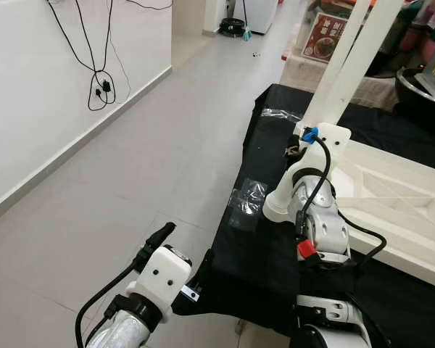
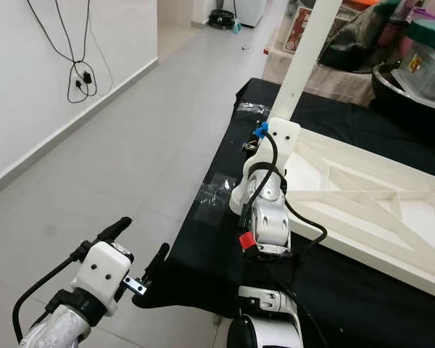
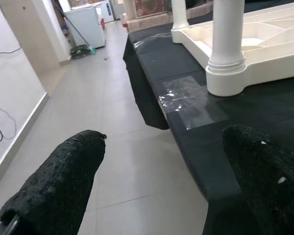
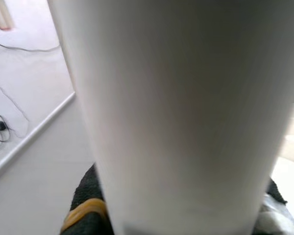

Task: Building children table

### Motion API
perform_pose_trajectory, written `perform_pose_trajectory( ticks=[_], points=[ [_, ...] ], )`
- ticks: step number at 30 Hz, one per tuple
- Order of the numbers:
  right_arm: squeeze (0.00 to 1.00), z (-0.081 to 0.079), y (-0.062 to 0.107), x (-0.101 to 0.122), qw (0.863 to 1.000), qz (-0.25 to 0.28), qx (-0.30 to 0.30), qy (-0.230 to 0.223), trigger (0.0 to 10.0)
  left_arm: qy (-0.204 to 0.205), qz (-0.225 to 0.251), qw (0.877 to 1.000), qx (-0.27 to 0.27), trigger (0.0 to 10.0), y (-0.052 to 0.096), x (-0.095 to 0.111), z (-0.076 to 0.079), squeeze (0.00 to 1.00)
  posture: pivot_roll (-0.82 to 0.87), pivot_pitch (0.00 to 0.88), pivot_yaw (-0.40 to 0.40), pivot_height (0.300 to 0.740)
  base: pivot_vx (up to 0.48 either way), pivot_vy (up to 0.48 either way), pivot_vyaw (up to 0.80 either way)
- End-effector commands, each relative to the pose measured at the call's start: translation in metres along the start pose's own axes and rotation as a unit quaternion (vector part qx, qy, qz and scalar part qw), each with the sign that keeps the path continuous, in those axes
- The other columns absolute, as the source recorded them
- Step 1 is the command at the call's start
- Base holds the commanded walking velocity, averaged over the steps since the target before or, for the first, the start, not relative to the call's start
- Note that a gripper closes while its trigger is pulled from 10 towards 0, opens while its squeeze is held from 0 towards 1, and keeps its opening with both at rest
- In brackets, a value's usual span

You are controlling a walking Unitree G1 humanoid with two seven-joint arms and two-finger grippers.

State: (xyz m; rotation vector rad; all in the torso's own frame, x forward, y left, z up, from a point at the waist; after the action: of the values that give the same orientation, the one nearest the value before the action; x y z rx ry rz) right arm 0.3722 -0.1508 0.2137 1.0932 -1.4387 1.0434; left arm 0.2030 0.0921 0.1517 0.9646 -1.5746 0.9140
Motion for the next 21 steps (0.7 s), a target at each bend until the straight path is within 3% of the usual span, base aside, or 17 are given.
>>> perform_pose_trajectory(
  ticks=[1,2,3,4,8,9,10,11,12,13,14,15,18,20,21],
  points=[
    [0.00,-0.009,0.002,-0.009,0.999,-0.015,0.022,-0.042,10.0,0.003,-0.012,1.000,-0.002,10.0,0.001,-0.005,0.002,0.00,0.11,0.095,-0.137,0.740,0.000,0.000,0.00],
    [1.00,-0.011,0.000,0.001,0.999,0.010,0.028,-0.043,10.0,0.004,-0.012,1.000,-0.002,10.0,0.001,-0.005,0.002,0.00,0.11,0.097,-0.139,0.740,0.000,0.000,0.00],
    [1.00,-0.011,-0.005,0.011,0.998,0.030,0.027,-0.040,10.0,0.004,-0.012,1.000,-0.003,10.0,0.001,-0.005,0.002,0.00,0.11,0.100,-0.138,0.740,0.000,0.000,0.00],
    [0.00,-0.010,-0.008,0.022,0.998,0.050,0.026,-0.039,10.0,0.005,-0.012,1.000,-0.003,10.0,0.001,-0.005,0.002,0.00,0.11,0.101,-0.137,0.740,0.000,0.000,0.00],
    [0.00,-0.014,-0.012,0.037,0.995,0.078,0.049,-0.043,10.0,0.006,-0.012,1.000,-0.003,10.0,0.001,-0.005,0.002,0.00,0.11,0.092,-0.135,0.740,0.000,0.000,0.00],
    [0.00,-0.025,-0.015,0.041,0.986,0.073,0.122,-0.083,10.0,0.006,-0.013,1.000,-0.003,10.0,0.001,-0.005,0.003,0.00,0.11,0.089,-0.134,0.740,0.000,0.000,0.00],
    [0.00,-0.025,-0.015,0.041,0.986,0.073,0.122,-0.083,10.0,0.006,-0.013,1.000,-0.003,10.0,0.001,-0.005,0.003,0.00,0.11,0.089,-0.134,0.740,0.000,0.000,0.00],
    [0.00,-0.032,-0.015,0.043,0.976,0.069,0.175,-0.113,10.0,0.006,-0.013,1.000,-0.004,10.0,0.001,-0.006,0.003,0.00,0.11,0.089,-0.134,0.740,0.000,0.000,0.00],
    [0.00,-0.032,-0.015,0.043,0.976,0.069,0.175,-0.113,10.0,0.006,-0.013,1.000,-0.004,10.0,0.001,-0.006,0.003,0.00,0.11,0.089,-0.134,0.740,0.000,0.000,0.00],
    [0.00,-0.040,-0.015,0.044,0.957,0.067,0.252,-0.126,10.0,0.007,-0.014,1.000,-0.005,10.0,0.001,-0.006,0.003,0.00,0.11,0.081,-0.138,0.740,0.000,0.000,0.00],
    [0.00,-0.040,-0.015,0.044,0.957,0.067,0.252,-0.126,10.0,0.007,-0.014,1.000,-0.005,10.0,0.001,-0.006,0.003,0.00,0.11,0.081,-0.138,0.740,0.000,0.000,0.00],
    [0.00,-0.047,-0.010,0.042,0.926,0.056,0.350,-0.132,10.0,0.007,-0.014,1.000,-0.006,10.0,0.001,-0.006,0.004,0.00,0.12,0.079,-0.137,0.740,0.000,0.000,0.00],
    [0.00,-0.047,-0.010,0.042,0.926,0.056,0.350,-0.132,10.0,0.007,-0.014,1.000,-0.006,10.0,0.001,-0.006,0.004,0.00,0.12,0.079,-0.137,0.740,0.000,0.000,0.00],
    [0.00,-0.054,0.007,0.034,0.853,0.027,0.508,-0.117,10.0,0.006,-0.014,1.000,-0.007,10.0,0.002,-0.007,0.005,0.00,0.12,0.067,-0.140,0.740,0.000,0.000,0.00],
    [0.00,-0.055,0.022,0.029,0.796,0.006,0.593,-0.117,10.0,0.006,-0.014,1.000,-0.007,10.0,0.002,-0.007,0.005,0.00,0.13,0.062,-0.143,0.740,0.000,0.000,0.00]
  ],
)
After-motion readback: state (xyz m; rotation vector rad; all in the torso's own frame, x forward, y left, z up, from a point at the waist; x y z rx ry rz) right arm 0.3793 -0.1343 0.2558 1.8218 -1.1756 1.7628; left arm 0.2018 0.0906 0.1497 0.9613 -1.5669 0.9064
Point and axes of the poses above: a point about 5 cm out from each wrist's last joint towards the gripper, its own y axis pointing back from the gripper into the wrist, its own x axis along the axis of the wrist's last joint, z = x × y, the point moved 2 cm from there along -y, pointing out of the wrist towards the gripper, and after that the axes turned 6 degrees about y, right-handed, at the moved point
